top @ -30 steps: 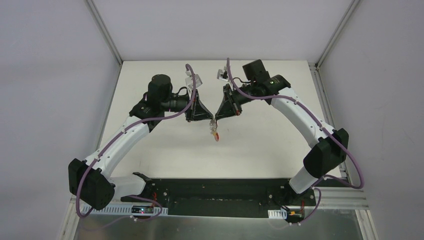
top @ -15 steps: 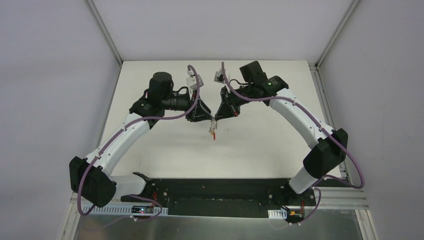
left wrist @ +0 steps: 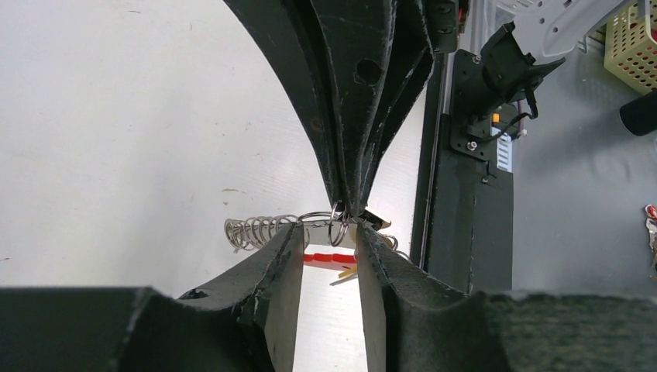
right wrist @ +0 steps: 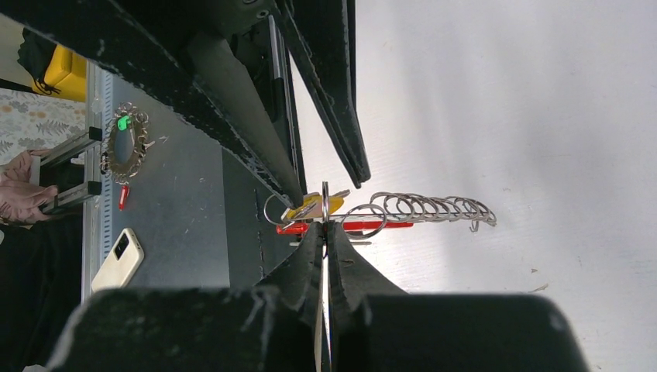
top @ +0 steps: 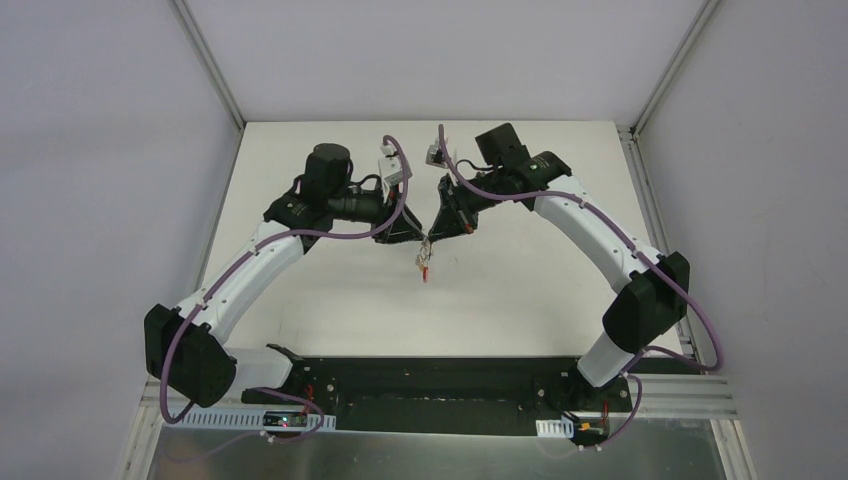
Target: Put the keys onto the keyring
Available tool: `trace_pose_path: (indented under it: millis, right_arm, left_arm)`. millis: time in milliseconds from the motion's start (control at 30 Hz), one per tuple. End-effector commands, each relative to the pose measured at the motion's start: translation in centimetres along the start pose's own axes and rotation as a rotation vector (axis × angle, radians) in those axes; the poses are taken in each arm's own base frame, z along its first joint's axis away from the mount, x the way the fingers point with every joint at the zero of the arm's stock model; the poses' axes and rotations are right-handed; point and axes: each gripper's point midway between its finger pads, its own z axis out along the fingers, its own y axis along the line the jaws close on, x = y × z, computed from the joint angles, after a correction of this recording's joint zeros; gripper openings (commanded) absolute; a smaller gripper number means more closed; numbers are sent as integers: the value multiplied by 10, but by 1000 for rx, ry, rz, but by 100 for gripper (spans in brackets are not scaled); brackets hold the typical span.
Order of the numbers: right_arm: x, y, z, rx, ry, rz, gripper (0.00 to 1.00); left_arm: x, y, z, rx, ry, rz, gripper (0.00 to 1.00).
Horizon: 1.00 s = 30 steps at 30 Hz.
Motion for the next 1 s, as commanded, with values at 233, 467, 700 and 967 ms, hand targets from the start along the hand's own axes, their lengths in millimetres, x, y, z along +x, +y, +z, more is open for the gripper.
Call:
trace_pose_path:
  millis: [233,467,700,967]
  right_arm:
    - [-18,10,-4,-21,-36,-37,0]
    - [-17,7,-3,-15,-31,-32,0]
    - [-17,6,-3,-13,-30,-27,0]
    - [-22,4,-7,-2,-52,-18,1]
  left_arm:
    - [-21,-3,7,34,-42,37,21]
    - [-24,-5,9,51,-51,24,20]
    - [-22,-8,8,63,-50,23,7]
    - [-25,-9,5,34,-58,-24,0]
